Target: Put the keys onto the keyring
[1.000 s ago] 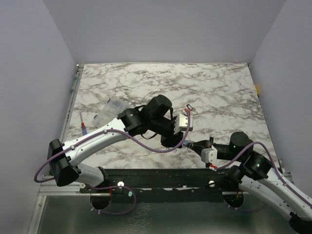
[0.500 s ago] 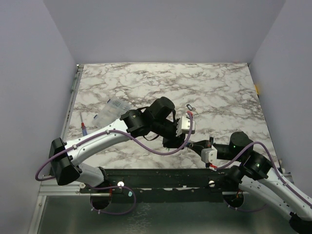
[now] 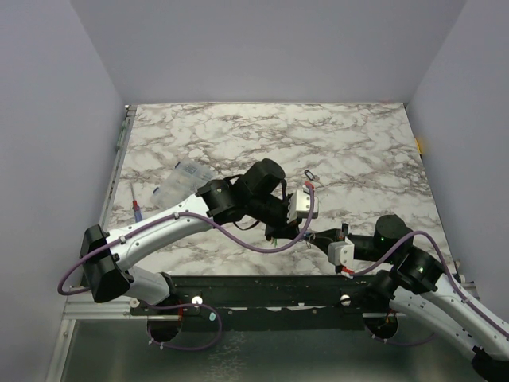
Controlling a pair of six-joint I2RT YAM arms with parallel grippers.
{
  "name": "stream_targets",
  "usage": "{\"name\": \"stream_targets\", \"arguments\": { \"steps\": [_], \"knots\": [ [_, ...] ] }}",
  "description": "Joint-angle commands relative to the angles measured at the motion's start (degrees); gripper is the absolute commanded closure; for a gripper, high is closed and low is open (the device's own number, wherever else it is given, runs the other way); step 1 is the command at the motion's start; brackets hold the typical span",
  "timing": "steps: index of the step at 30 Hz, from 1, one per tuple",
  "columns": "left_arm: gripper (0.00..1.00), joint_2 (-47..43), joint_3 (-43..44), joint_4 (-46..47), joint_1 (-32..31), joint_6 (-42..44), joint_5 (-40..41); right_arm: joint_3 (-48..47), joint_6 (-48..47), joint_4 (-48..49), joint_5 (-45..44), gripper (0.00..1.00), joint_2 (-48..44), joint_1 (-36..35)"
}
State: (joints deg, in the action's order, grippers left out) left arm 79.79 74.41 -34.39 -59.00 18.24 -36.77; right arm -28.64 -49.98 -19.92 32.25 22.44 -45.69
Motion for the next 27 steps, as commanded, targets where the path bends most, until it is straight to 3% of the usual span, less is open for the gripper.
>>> {"name": "stream_targets", "arguments": {
  "steps": [1,12,18,27],
  "knots": [
    [1.00,-0.4,-0.3,1.2,-0.4,-0.1,0.8,0.1,0.6,2.3,0.9,0.99,-0.7,-0.4],
    [1.00,-6.7,-3.2,6.2,-0.4,-2.7,8.1,0.4,8.8,6.2,0.7,0.99,-0.1,-0.4],
    [1.00,-11.2,-5.9,9.9,-0.4,-3.0,13.9,-0.7,17.0,8.8,2.4,0.80,2.4,-0.4],
    [1.00,-15.6,-9.2,14.3,-0.4,-3.0,17.3,-1.4,23.6,10.0,6.1,0.64,3.8,-0.4]
  ]
}}
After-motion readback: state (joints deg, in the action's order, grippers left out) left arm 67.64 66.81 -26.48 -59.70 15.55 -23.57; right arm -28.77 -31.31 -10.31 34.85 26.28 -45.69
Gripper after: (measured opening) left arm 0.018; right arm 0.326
